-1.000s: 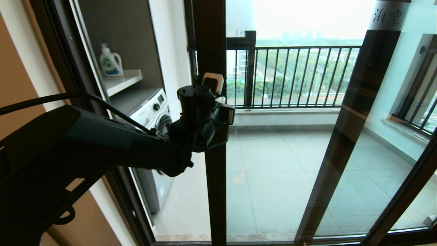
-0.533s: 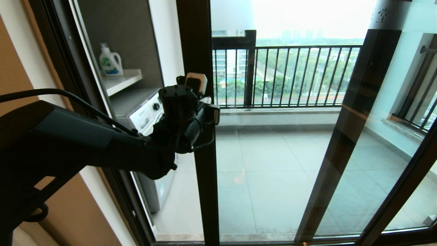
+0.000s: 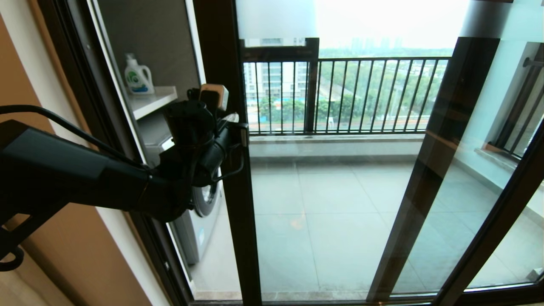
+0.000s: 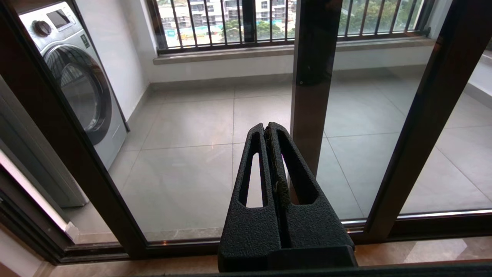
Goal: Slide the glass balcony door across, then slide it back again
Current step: Close the slid door
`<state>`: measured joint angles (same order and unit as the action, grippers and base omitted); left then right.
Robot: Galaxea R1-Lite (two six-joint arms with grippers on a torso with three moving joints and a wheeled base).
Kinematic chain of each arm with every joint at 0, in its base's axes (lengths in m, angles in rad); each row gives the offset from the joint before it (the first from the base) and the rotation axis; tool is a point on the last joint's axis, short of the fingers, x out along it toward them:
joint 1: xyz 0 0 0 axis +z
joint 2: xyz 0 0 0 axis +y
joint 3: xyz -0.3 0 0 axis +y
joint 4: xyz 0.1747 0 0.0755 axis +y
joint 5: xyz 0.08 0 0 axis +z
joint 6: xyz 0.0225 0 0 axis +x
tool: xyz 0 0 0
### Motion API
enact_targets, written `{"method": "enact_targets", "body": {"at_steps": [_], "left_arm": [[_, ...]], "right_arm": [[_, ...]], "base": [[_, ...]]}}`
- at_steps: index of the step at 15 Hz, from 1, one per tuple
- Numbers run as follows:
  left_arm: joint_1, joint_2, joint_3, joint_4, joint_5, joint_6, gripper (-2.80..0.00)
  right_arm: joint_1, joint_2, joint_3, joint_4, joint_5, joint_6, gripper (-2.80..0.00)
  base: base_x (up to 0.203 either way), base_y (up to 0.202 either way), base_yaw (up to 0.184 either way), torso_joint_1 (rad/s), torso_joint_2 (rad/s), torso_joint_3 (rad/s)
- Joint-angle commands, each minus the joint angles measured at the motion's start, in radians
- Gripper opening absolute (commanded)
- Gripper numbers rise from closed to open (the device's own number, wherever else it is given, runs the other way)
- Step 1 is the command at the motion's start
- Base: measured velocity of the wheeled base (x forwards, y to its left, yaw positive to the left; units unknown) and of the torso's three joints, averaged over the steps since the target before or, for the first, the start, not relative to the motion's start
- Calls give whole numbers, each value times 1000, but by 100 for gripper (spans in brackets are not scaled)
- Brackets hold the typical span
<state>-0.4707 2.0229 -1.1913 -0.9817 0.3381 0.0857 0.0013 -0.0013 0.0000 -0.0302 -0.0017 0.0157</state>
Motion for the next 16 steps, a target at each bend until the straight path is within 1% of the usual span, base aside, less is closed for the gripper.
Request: {"method": "enact_targets", "body": {"at_steps": [1,5,8,10,12,16], "left_arm": [[10,-13,20,-2,-8,-1,-280],[21,-35,27,-2,-11,-4,-280],[25,-70,93,-2,-17,-3,-280],[57,-72,128,-2,-26,-3,-280],[72,-79,150,-3,-27,-4,-280],[102,-73,131,-3,-37,-4,-280]], "right_arm": [[0,1,12,0,0,0,-280],[0,1,12,0,0,0,-280],[0,1,12,0,0,0,-280],[0,1,12,0,0,0,-280],[0,1,12,0,0,0,-280],[0,1,12,0,0,0,-280]], "base": [[0,0,0,0,0,0],[0,0,0,0,0,0],[0,0,0,0,0,0],[0,0,0,0,0,0],[0,0,0,0,0,0],[0,0,0,0,0,0]]}}
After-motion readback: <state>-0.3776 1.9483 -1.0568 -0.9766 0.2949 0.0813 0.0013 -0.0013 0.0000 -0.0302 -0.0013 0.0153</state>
